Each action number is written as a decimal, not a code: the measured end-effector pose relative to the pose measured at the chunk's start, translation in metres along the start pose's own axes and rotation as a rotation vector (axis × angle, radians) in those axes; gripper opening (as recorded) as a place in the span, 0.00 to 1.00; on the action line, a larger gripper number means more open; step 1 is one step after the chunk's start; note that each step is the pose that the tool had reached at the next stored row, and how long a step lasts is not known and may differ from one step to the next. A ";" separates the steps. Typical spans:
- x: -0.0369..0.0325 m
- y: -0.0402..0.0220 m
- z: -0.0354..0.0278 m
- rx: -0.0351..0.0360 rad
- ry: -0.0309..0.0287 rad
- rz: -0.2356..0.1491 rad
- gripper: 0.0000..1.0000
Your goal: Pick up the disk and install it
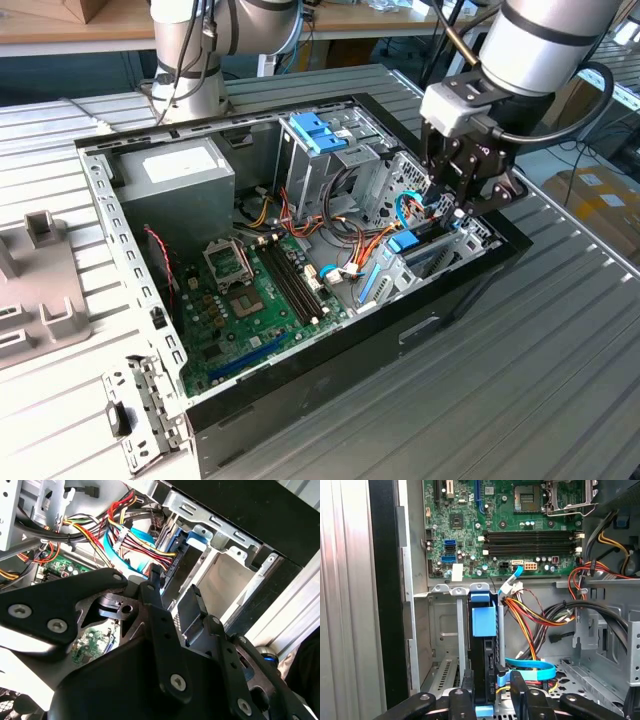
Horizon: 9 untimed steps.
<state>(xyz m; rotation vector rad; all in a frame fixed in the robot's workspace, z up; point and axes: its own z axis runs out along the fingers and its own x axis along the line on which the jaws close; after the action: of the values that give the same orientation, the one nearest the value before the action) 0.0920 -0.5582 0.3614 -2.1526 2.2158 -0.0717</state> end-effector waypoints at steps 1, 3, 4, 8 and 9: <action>0.0000 0.0000 0.0000 0.0000 -0.0001 0.000 0.42; 0.0000 0.0000 0.0001 0.0000 -0.0002 0.000 0.42; 0.0000 0.0000 0.0001 0.0000 -0.0003 0.000 0.41; 0.0000 0.0000 0.0001 0.0000 -0.0002 0.000 0.22; 0.0000 0.0000 0.0001 0.0000 -0.0003 0.000 0.16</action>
<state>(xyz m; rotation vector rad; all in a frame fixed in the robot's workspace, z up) 0.0920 -0.5582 0.3613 -2.1524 2.2156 -0.0714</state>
